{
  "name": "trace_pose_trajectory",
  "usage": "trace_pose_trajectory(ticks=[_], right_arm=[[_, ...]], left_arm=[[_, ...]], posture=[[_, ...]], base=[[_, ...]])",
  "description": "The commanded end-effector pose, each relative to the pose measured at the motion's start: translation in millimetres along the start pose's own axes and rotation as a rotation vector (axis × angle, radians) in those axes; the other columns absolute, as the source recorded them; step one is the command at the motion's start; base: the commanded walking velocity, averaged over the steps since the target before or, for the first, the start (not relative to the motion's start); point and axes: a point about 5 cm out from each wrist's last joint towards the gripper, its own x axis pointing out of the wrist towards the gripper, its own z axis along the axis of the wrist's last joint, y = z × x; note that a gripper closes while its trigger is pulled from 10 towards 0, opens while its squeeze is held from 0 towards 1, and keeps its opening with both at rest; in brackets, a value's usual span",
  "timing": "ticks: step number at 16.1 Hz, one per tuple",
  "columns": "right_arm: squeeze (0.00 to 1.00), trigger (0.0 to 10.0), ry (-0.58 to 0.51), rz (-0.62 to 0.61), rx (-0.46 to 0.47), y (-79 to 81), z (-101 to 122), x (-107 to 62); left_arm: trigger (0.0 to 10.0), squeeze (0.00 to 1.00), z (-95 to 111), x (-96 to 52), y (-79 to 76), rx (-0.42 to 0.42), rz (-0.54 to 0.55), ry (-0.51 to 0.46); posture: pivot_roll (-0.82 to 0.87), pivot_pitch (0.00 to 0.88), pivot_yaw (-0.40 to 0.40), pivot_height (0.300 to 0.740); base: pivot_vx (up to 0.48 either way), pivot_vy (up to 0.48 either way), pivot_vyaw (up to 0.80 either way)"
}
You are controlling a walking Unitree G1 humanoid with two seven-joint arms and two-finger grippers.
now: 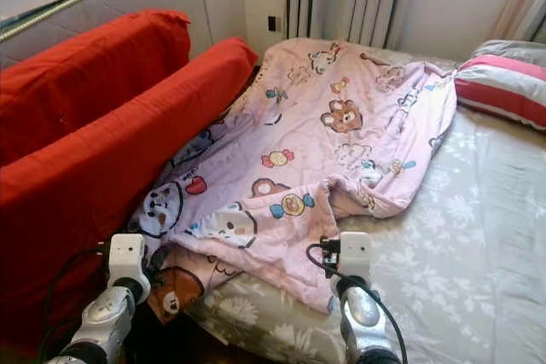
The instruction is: Clean up the room
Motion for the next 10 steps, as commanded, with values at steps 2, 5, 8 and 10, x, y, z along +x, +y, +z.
trace_pose_trajectory(ticks=[2,5,8,10], right_arm=[[0.00,10.0,0.014,-0.001,0.005,1.1,-2.6,-0.7],[0.00,10.0,0.031,-0.041,0.022,-5.0,-7.6,-3.8],[0.00,10.0,0.033,-0.044,0.019,-6.4,-7.4,-3.7],[0.00,10.0,0.032,-0.048,0.023,-7.0,-6.3,-2.9]], left_arm=[[10.0,0.00,-3.3,-1.2,2.2,-0.012,0.003,0.018],[10.0,0.00,-0.9,0.4,2.3,-0.024,0.001,0.016],[10.0,0.00,-1.1,0.4,2.4,-0.001,-0.007,0.020],[10.0,0.00,-1.1,0.4,3.1,-0.002,-0.004,0.021]], posture=[[0.08,0.056,0.034,0.740],[0.09,0.062,0.039,0.740],[0.09,0.065,0.040,0.740],[0.09,0.069,0.040,0.740]], base=[[0.000,0.000,0.00],[0.000,0.391,0.00],[0.000,0.102,0.00],[0.000,0.000,0.00]])
